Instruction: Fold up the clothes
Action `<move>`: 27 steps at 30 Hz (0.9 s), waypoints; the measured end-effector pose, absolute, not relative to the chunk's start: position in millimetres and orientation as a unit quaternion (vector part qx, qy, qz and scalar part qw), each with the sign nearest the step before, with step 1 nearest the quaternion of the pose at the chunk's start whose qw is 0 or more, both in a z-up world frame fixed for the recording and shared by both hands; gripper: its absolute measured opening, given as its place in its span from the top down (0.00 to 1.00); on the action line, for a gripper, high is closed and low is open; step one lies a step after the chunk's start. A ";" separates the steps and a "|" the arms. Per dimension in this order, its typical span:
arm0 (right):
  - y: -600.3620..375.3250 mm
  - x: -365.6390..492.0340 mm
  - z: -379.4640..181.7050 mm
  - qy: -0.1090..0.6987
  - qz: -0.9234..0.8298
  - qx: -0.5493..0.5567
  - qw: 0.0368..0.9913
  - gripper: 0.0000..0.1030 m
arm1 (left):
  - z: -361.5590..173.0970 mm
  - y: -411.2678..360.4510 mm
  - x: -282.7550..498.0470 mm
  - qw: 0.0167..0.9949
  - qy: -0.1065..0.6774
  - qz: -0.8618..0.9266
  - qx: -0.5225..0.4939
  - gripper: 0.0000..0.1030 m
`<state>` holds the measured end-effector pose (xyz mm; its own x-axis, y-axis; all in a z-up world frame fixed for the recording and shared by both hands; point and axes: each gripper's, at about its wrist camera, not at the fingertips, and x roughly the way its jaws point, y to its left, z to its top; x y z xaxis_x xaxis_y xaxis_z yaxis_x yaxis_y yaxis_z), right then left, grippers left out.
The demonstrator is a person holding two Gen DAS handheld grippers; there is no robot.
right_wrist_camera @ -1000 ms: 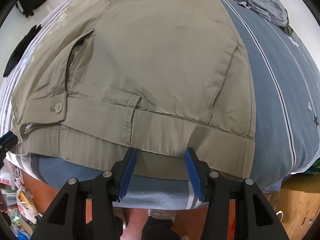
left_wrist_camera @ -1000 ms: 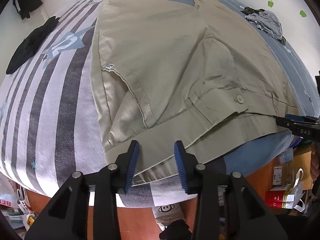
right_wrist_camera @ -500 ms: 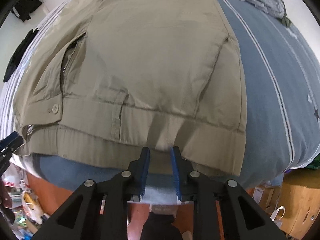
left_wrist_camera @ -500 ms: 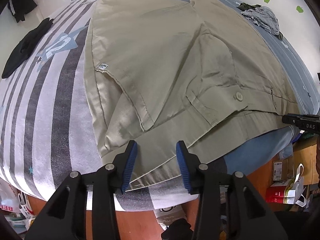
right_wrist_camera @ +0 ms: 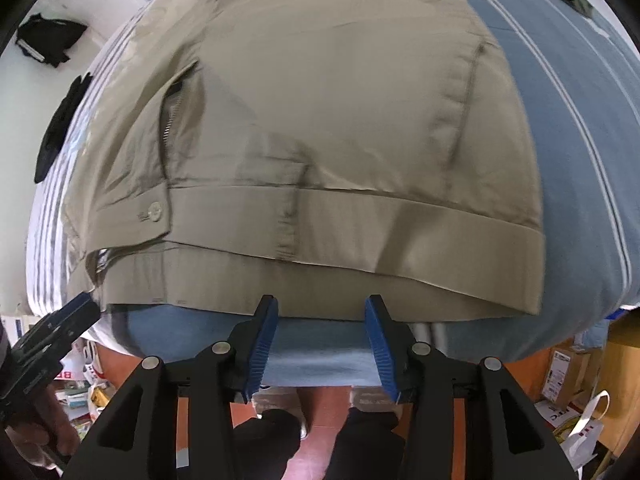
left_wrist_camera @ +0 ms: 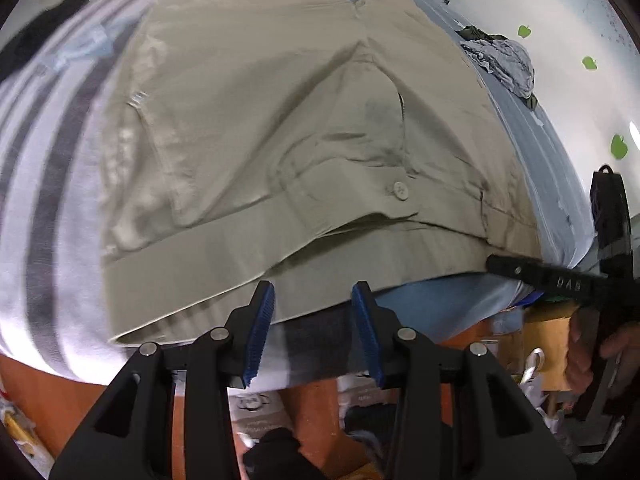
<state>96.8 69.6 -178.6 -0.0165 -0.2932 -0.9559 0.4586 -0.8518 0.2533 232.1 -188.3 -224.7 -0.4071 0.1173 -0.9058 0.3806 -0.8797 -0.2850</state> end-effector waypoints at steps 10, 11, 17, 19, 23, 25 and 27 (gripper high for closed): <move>89.3 70.1 -170.1 0.047 -0.729 0.640 0.237 0.58 | -221.4 -205.5 233.6 0.126 0.222 -0.813 0.524 0.64; 91.6 67.5 -168.9 0.046 -0.731 0.639 0.235 0.58 | -218.2 -207.3 234.9 0.130 0.219 -0.816 0.519 0.64; 95.0 62.4 -165.0 0.049 -0.735 0.635 0.231 0.58 | -211.9 -212.5 233.1 0.130 0.232 -0.818 0.509 0.64; 96.8 60.9 -164.7 0.042 -0.734 0.639 0.228 0.58 | -214.7 -214.1 227.5 0.133 0.249 -0.812 0.511 0.64; 107.3 62.1 -164.0 0.019 -0.718 0.659 0.225 0.58 | -214.6 -211.1 209.4 0.137 0.278 -0.808 0.501 0.60; 115.6 67.9 -162.8 0.007 -0.707 0.670 0.227 0.58 | -210.3 -210.6 207.5 0.138 0.281 -0.811 0.494 0.58; 119.7 73.2 -163.4 0.009 -0.702 0.675 0.228 0.58 | -206.8 -211.7 206.3 0.138 0.284 -0.813 0.490 0.58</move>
